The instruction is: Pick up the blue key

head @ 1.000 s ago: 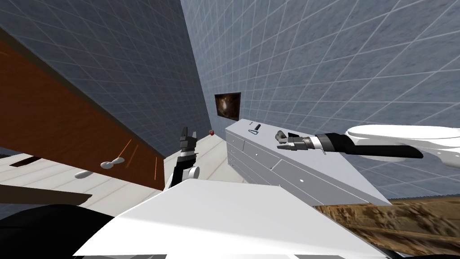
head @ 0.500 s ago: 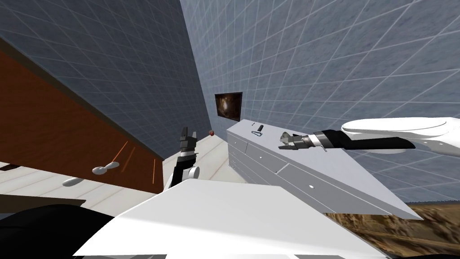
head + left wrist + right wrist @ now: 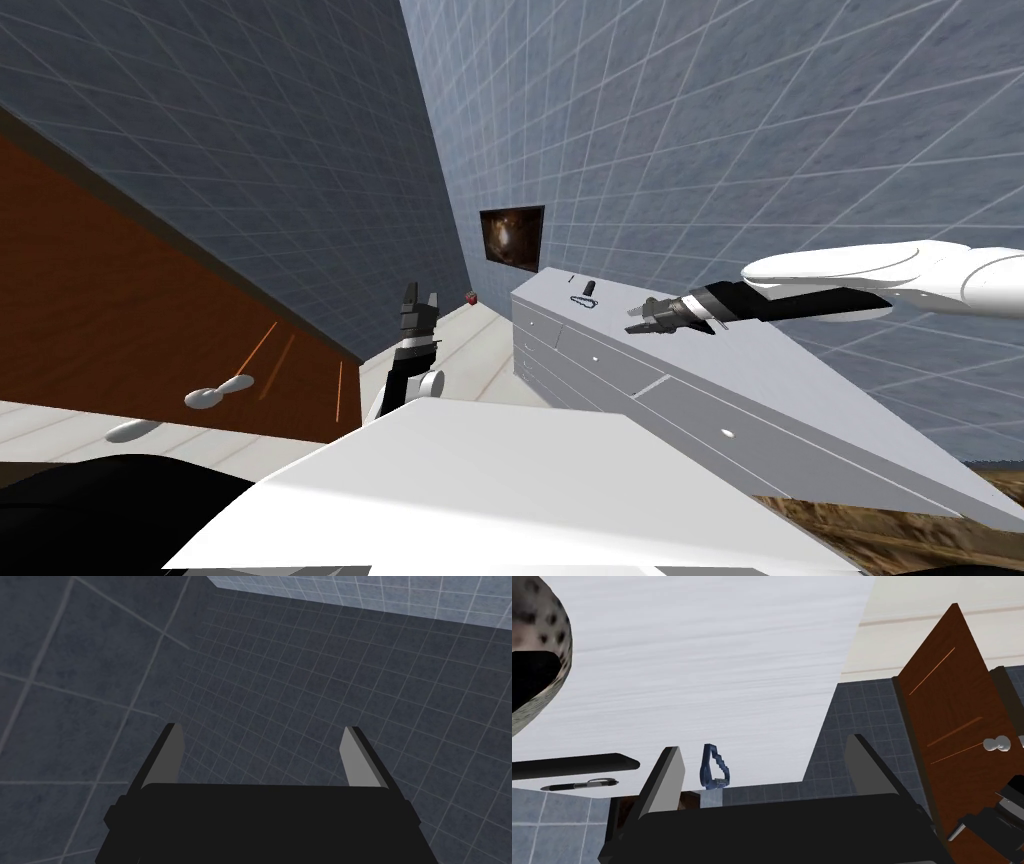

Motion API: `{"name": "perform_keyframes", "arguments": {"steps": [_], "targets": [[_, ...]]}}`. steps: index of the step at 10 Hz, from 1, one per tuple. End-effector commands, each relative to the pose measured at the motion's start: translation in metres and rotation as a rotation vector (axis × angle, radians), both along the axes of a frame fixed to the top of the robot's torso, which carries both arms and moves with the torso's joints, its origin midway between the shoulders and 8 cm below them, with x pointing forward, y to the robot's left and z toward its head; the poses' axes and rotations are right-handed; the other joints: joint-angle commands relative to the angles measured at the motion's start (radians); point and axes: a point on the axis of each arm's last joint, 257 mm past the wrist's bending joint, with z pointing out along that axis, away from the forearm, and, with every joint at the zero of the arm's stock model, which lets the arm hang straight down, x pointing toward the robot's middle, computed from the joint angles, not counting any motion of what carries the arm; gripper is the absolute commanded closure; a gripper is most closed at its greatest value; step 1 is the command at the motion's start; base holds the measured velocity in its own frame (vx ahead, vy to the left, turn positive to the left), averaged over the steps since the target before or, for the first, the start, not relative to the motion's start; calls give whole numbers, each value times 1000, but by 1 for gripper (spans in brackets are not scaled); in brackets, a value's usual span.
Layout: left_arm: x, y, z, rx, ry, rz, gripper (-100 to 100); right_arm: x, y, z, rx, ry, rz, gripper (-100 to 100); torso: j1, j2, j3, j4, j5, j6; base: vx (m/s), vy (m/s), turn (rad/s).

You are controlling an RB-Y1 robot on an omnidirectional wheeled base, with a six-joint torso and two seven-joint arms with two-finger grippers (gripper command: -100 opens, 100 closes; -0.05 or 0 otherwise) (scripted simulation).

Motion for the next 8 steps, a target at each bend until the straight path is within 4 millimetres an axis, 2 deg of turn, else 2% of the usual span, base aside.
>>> {"name": "perform_keyframes", "arguments": {"steps": [1,2,3,4,5,7,8], "targets": [[0,0,0,0,0,0,0,2,-5,1,-43,15,14,-100,0,0,0,0,0,0,100,118,-20],[0,0,0,0,0,0,0,3,-17,-4,-92,38,12,-100,-1,1,0,0,0,0,96,114,-25],[0,0,0,0,0,0,0,4,-15,-3,-103,41,22,-100,-1,1,1,0,0,0,81,95,-23],[0,0,0,0,0,0,0,5,-27,-7,-147,62,20,-100,-3,2,1,0,0,0,115,114,-18],[0,0,0,0,0,0,0,7,-25,-6,-157,65,31,-100,-2,0,0,0,0,0,96,102,-17],[0,0,0,0,0,0,0,9,-43,-12,-242,105,36,-100,-1,2,1,0,0,0,109,152,-25],[0,0,0,0,0,0,0,10,-41,-11,-251,108,46,-100,2,-1,-1,0,0,0,116,124,-29]]}}
